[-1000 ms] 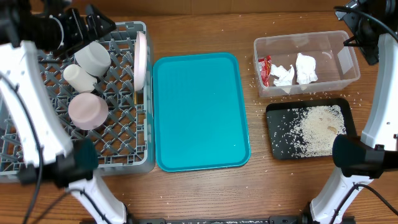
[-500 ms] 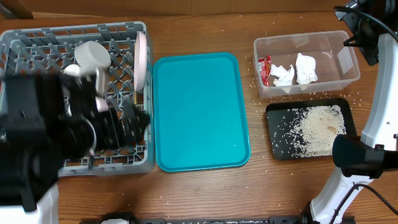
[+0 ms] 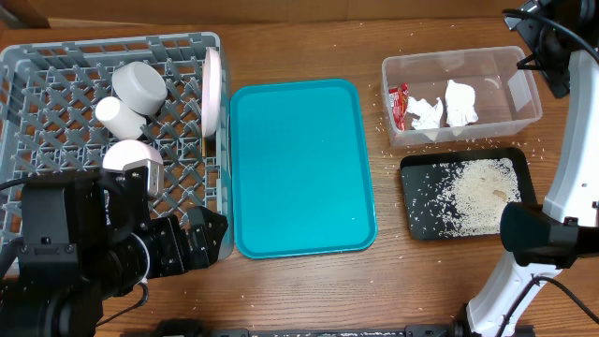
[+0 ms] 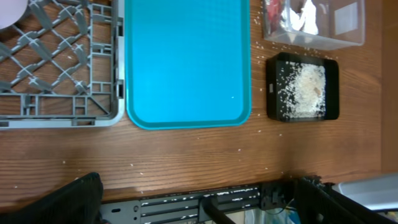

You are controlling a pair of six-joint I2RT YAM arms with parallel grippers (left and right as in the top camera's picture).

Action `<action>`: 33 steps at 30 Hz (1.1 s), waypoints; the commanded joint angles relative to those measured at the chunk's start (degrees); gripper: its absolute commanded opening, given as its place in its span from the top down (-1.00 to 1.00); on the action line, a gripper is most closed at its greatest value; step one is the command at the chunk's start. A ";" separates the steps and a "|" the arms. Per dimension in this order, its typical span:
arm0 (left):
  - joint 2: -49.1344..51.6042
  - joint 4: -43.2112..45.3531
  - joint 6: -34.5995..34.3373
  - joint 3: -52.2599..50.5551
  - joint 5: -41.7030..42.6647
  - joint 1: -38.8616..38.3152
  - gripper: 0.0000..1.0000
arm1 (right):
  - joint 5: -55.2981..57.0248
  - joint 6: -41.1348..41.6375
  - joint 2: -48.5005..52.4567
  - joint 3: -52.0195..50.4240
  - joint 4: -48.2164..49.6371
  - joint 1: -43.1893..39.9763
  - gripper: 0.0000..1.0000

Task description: Sort waste into correct bins and load items into the dishwasher

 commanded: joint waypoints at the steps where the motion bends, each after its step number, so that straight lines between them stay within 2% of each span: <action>1: 0.09 0.31 2.29 -1.14 -2.56 -0.33 -1.00 | 0.17 -0.35 0.07 0.22 0.15 0.09 -1.00; 7: -0.26 5.73 13.84 -8.74 -2.47 -1.49 -1.00 | 0.17 -0.35 0.07 0.22 0.15 0.09 -1.00; 12: -5.29 23.65 25.33 -24.24 -1.99 -2.32 -1.00 | 0.17 -0.35 0.07 0.22 0.15 0.09 -1.00; 13: -8.00 30.93 27.34 -30.42 -2.01 -2.32 -1.00 | 0.17 -0.35 0.07 0.22 0.15 0.09 -1.00; 17: -16.63 49.13 28.20 -46.95 -2.03 -2.29 -1.00 | 0.17 -0.35 0.07 0.22 0.15 0.09 -1.00; 23: -28.65 71.08 28.20 -68.22 -2.08 -2.25 -1.00 | 0.17 -0.35 0.07 0.22 0.15 0.09 -1.00; 30: -38.27 97.24 28.15 -86.60 -2.03 -2.25 -1.00 | 0.17 -0.35 0.07 0.22 0.15 0.09 -1.00; 33: -41.53 104.43 28.20 -91.32 -2.67 -2.25 -0.99 | 0.17 -0.35 0.07 0.22 0.15 0.09 -1.00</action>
